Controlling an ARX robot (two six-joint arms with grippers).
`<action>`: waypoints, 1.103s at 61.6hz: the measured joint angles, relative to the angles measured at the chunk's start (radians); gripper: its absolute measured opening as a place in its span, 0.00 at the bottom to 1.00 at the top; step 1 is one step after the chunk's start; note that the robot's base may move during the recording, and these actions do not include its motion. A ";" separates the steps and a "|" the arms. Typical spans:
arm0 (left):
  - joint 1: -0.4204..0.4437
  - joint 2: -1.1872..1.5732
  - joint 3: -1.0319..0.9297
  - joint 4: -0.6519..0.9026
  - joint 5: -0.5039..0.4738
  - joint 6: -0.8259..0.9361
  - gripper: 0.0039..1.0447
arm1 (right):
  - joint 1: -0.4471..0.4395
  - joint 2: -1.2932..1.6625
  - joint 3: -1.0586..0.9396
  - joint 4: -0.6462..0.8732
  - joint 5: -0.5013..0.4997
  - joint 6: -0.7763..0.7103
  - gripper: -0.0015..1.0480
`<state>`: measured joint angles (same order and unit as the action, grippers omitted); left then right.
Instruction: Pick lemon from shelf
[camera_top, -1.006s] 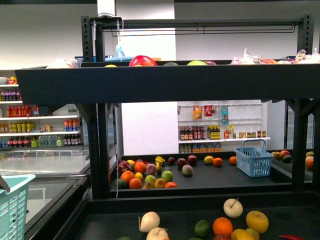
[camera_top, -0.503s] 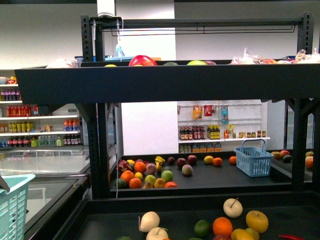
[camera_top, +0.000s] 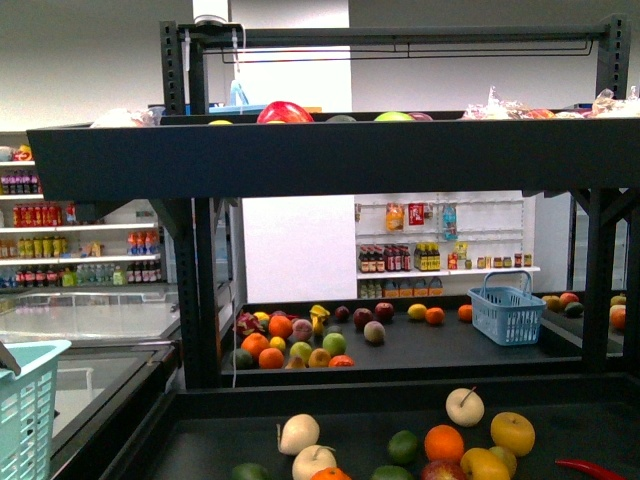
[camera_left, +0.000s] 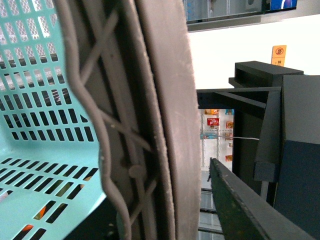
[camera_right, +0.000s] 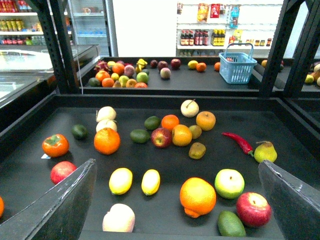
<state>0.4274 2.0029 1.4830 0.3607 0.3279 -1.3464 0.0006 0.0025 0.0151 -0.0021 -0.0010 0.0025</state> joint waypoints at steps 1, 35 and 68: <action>0.000 0.000 -0.001 0.000 -0.001 0.005 0.33 | 0.000 0.000 0.000 0.000 0.000 0.000 0.93; -0.007 -0.140 -0.040 -0.096 0.080 0.118 0.08 | 0.000 0.000 0.000 0.000 0.000 0.000 0.93; -0.314 -0.314 -0.122 -0.050 0.423 0.306 0.07 | 0.000 0.000 0.000 0.000 0.000 0.000 0.93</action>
<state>0.1135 1.6890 1.3609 0.3107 0.7509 -1.0405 0.0006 0.0025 0.0151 -0.0021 -0.0010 0.0025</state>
